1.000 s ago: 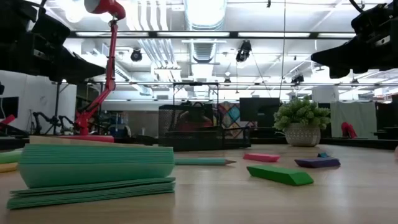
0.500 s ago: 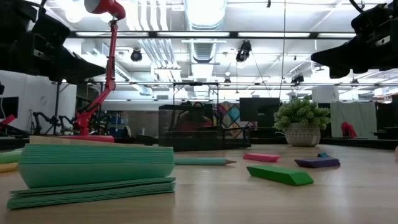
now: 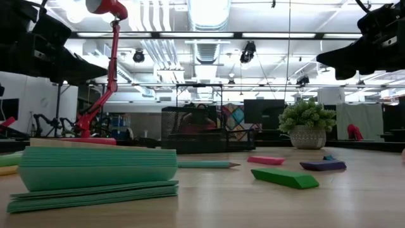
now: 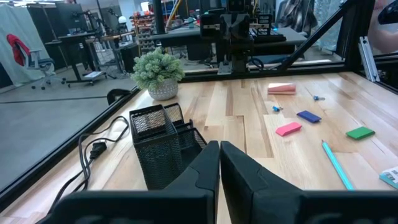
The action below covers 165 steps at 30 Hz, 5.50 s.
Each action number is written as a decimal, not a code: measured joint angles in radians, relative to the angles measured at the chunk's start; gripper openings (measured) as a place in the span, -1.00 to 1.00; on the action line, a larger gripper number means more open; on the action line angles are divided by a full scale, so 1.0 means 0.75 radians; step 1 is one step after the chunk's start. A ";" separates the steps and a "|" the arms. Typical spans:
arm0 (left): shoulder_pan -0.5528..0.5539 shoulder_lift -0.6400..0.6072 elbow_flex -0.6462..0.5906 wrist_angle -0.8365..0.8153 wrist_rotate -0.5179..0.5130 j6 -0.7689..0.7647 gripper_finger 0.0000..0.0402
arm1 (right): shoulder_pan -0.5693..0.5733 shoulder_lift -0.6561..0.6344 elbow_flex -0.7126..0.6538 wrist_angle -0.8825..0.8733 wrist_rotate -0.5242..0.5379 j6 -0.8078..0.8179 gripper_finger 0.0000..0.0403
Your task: Pick and place office supplies into organizer
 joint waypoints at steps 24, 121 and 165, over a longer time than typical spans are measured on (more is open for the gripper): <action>0.000 0.000 0.000 0.000 0.000 0.001 -1.00 | 0.000 0.000 0.000 0.000 0.000 0.001 -0.96; 0.000 -0.001 0.000 0.477 0.047 0.016 -0.18 | 0.080 0.600 0.423 0.061 -0.010 0.302 0.08; -0.002 0.079 0.025 0.528 0.085 -0.037 -0.07 | 0.612 2.073 1.627 -1.651 -0.173 2.227 0.02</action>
